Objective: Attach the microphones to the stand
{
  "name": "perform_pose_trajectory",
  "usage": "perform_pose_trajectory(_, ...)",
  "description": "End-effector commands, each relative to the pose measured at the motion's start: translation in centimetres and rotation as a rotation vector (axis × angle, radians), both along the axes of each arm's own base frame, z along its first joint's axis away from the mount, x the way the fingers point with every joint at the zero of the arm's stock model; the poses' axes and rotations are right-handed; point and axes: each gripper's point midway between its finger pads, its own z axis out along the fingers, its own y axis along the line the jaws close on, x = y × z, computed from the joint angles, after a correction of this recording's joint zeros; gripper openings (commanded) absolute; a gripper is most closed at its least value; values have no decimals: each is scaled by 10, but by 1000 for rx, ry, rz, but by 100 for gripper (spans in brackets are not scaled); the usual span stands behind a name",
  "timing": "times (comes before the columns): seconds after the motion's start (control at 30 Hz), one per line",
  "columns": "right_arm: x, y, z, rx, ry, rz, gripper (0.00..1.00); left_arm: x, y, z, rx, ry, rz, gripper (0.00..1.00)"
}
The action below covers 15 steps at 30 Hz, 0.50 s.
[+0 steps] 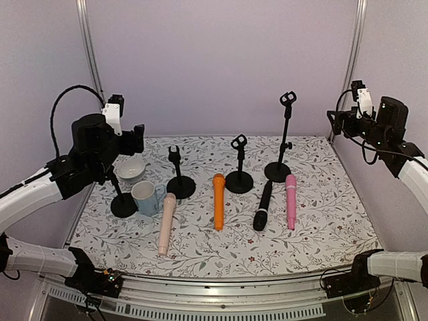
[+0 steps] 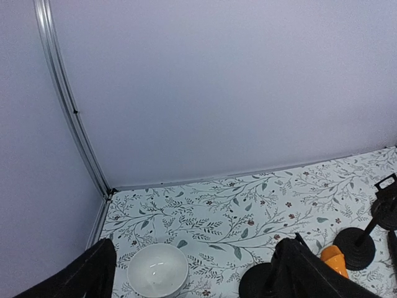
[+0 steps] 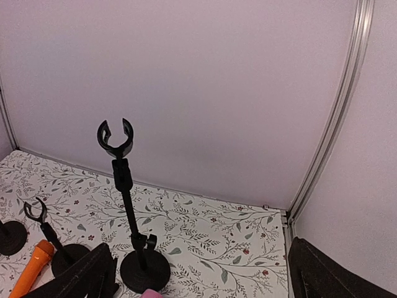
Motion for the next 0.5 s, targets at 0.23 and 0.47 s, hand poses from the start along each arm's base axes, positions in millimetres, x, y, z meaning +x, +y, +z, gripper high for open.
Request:
perform_pose_trajectory(0.23,6,-6,-59,12,59,204,99,10,-23,-27,5,-18,-246,86)
perform_pose_trajectory(0.47,0,26,-82,-12,140,370,98,7,-57,-34,-51,5,-441,83)
